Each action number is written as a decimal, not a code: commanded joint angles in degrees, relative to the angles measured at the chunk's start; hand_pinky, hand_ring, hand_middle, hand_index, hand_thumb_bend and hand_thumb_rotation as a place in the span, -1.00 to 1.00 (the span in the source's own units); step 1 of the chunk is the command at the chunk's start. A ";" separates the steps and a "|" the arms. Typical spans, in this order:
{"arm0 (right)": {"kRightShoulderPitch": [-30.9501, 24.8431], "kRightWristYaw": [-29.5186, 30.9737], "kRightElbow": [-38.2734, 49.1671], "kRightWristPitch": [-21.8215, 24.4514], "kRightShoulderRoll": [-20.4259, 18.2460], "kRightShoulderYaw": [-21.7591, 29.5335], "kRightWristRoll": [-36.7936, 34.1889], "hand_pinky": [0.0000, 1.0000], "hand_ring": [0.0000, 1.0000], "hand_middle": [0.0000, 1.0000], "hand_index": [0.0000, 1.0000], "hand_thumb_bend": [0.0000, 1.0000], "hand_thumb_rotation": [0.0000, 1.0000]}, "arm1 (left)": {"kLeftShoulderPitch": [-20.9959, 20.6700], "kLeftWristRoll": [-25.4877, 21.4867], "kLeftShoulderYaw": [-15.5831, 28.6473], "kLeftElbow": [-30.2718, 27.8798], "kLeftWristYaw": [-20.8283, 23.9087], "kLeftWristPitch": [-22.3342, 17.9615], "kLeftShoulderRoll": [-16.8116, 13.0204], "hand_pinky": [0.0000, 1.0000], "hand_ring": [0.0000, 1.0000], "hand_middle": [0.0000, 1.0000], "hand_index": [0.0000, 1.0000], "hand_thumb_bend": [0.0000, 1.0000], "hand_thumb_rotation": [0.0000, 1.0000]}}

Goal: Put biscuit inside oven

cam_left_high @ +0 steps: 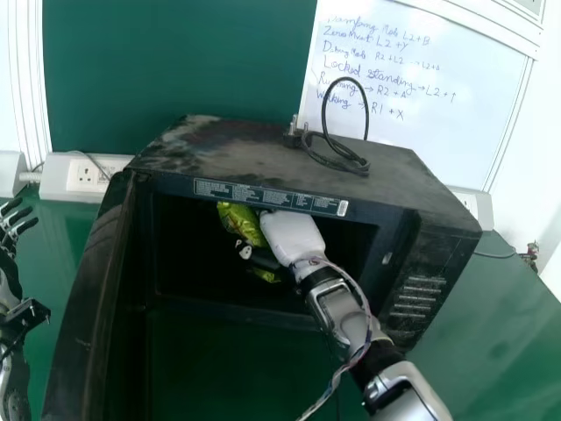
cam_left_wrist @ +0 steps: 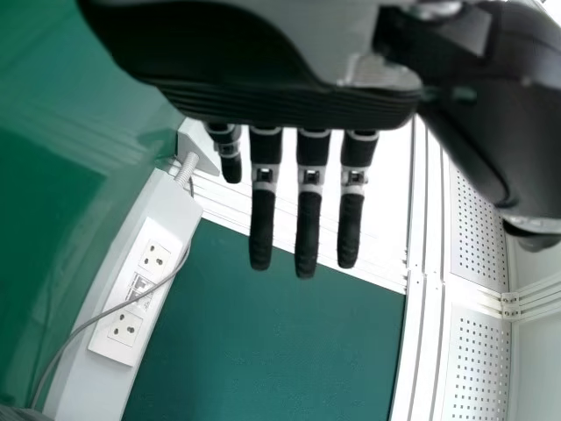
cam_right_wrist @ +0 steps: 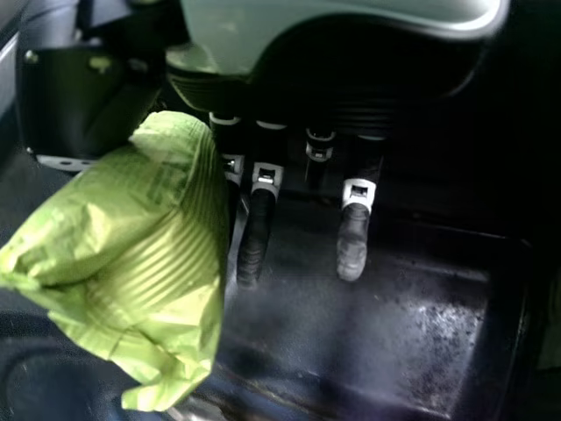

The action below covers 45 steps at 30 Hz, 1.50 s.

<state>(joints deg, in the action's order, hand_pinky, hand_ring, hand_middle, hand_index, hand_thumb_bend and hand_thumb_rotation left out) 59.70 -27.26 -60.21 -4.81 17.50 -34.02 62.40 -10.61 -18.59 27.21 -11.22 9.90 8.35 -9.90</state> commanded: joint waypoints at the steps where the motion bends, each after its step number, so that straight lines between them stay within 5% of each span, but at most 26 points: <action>1: 2.19 -0.12 -0.66 0.80 -0.40 -0.54 -1.10 -0.46 -0.23 -0.14 0.05 0.03 -1.00 | 0.10 0.48 -0.32 -0.45 0.00 0.05 -0.01 0.13 0.17 0.21 0.28 0.78 0.74; 10: 2.03 4.02 0.88 5.22 -0.81 -1.11 -2.51 -0.26 -0.19 -0.08 0.07 0.03 -1.00 | 0.06 0.26 -0.27 -0.35 -0.21 0.04 -0.07 0.14 0.17 0.22 0.29 0.79 0.73; 11: 1.70 5.45 1.86 6.58 -0.94 -1.06 -2.72 -0.06 0.01 0.09 0.03 0.04 -0.85 | 0.03 0.27 -0.28 -0.35 -0.20 0.06 -0.07 0.14 0.17 0.21 0.29 0.79 0.73; 12: 1.40 6.85 2.97 8.11 -0.91 -1.49 -2.34 0.18 0.23 0.29 0.26 0.43 -0.52 | -0.01 0.31 -0.29 -0.33 -0.15 0.10 -0.08 0.14 0.17 0.21 0.29 0.79 0.73; 13: 1.08 8.25 4.13 9.52 -0.86 -1.90 -1.95 0.33 0.39 0.45 0.43 0.60 -0.20 | -0.05 0.37 -0.31 -0.29 -0.12 0.07 -0.08 0.14 0.18 0.21 0.29 0.78 0.73; 17: -0.24 14.08 8.39 12.89 -0.76 -2.11 -2.52 0.62 0.72 0.79 0.83 0.90 0.59 | -0.10 0.40 -0.35 -0.19 -0.13 0.03 -0.03 0.14 0.18 0.21 0.29 0.78 0.73; 20: -0.81 19.82 11.20 13.99 -0.63 -1.58 -4.13 0.72 0.84 0.89 0.95 0.99 0.94 | -0.08 0.45 -0.36 -0.40 0.03 0.22 -0.02 0.14 0.18 0.21 0.29 0.76 0.74; 36: -4.27 29.55 21.93 16.88 1.30 -0.08 -7.52 0.86 0.97 1.00 1.00 1.00 1.00 | -0.10 0.45 -0.29 0.30 -0.63 -0.62 -0.24 0.13 0.17 0.22 0.29 0.78 0.74; 45: -11.22 36.26 36.66 20.24 3.69 2.38 -7.90 0.86 0.96 1.00 1.00 1.00 1.00 | -0.15 0.45 -0.35 0.10 -0.54 -0.26 -0.25 0.14 0.18 0.22 0.29 0.78 0.74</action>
<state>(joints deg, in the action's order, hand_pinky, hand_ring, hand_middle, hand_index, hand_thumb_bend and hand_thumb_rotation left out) 49.99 7.94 -25.86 14.76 20.39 -32.52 54.57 -10.63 -18.59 27.18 -11.02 9.58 8.17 -9.93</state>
